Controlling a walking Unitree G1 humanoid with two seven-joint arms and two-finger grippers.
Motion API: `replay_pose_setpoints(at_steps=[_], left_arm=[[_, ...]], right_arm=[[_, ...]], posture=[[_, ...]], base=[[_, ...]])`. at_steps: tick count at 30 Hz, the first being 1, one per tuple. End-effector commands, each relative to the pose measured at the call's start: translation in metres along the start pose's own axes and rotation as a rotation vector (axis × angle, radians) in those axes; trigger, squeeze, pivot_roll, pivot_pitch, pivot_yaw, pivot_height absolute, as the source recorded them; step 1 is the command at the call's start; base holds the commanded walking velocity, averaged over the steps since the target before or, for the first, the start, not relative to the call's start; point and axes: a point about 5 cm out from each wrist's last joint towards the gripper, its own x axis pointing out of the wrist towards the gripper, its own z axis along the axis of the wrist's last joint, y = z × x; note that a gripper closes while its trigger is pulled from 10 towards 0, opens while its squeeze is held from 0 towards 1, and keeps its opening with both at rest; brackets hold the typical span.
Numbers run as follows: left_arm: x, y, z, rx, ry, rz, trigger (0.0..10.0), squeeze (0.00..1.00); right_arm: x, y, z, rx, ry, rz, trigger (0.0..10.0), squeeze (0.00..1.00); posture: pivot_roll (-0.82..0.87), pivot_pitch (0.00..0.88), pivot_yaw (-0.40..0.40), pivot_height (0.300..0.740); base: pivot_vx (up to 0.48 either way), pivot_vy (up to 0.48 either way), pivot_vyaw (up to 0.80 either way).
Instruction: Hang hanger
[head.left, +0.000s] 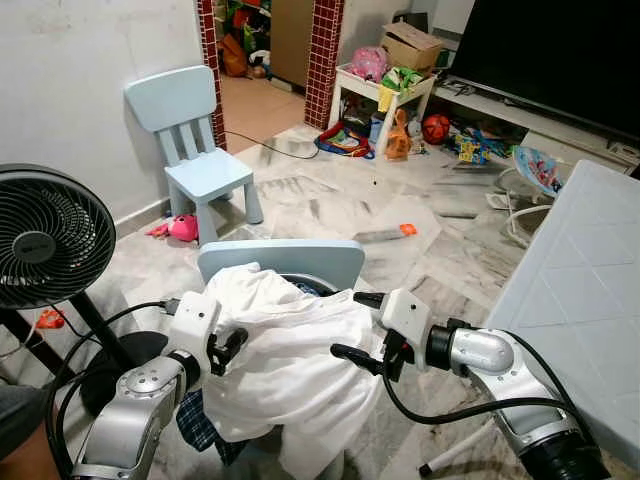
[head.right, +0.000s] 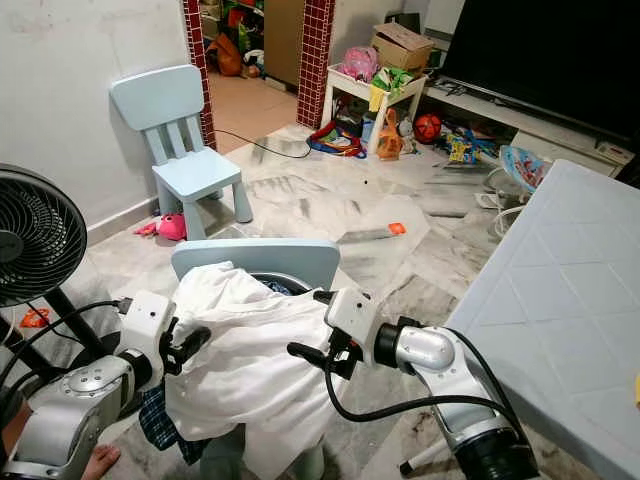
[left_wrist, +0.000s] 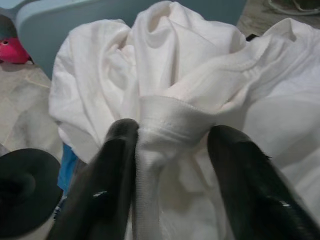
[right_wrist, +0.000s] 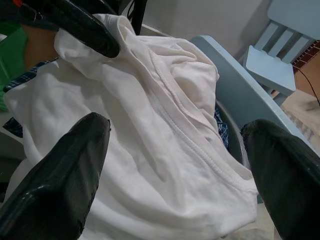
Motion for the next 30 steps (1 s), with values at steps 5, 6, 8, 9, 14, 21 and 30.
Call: replay_pose_setpoints(at_steps=[5,6,8,9,14,21,30], left_arm=[[0.005,-0.005,-0.004,0.007,0.021,-0.041,0.0,0.00],[0.006,-0.005,-0.004,0.007,0.022,-0.044,0.0,0.00],[0.007,-0.007,-0.005,0.006,0.029,-0.058,0.0,0.00],[0.007,-0.007,-0.006,0.009,0.036,-0.065,0.0,0.00],[0.008,-0.009,-0.007,0.022,0.031,-0.075,0.0,0.00],[0.003,-0.009,0.000,0.102,-0.049,-0.042,0.0,0.00],[-0.014,-0.010,0.012,0.293,-0.250,0.068,0.0,0.00]], right_arm=[[0.000,0.002,0.002,-0.017,-0.003,0.004,10.0,0.00],[0.000,0.002,0.002,-0.018,-0.003,0.005,10.0,0.00],[0.000,0.002,0.002,-0.017,-0.003,0.003,10.0,0.00],[0.000,0.002,0.002,-0.017,-0.003,0.001,10.0,0.00],[-0.001,0.002,0.001,-0.012,-0.003,0.000,10.0,0.00],[-0.001,0.003,0.000,-0.003,-0.001,0.010,10.0,0.00],[0.002,-0.007,0.001,0.048,-0.004,-0.052,10.0,0.00]], posture=[[0.01,0.000,-0.080,0.740],[0.01,0.000,-0.080,0.740],[0.01,0.000,-0.078,0.740],[0.01,0.000,-0.075,0.740],[0.01,0.000,-0.074,0.740],[0.01,0.000,-0.077,0.740],[0.02,0.000,-0.086,0.740]], base=[[0.000,0.000,0.00],[0.000,0.000,0.00],[0.000,0.000,0.00],[0.000,0.000,0.00],[0.000,0.000,0.00],[0.000,0.000,0.00],[0.000,0.000,0.00]])
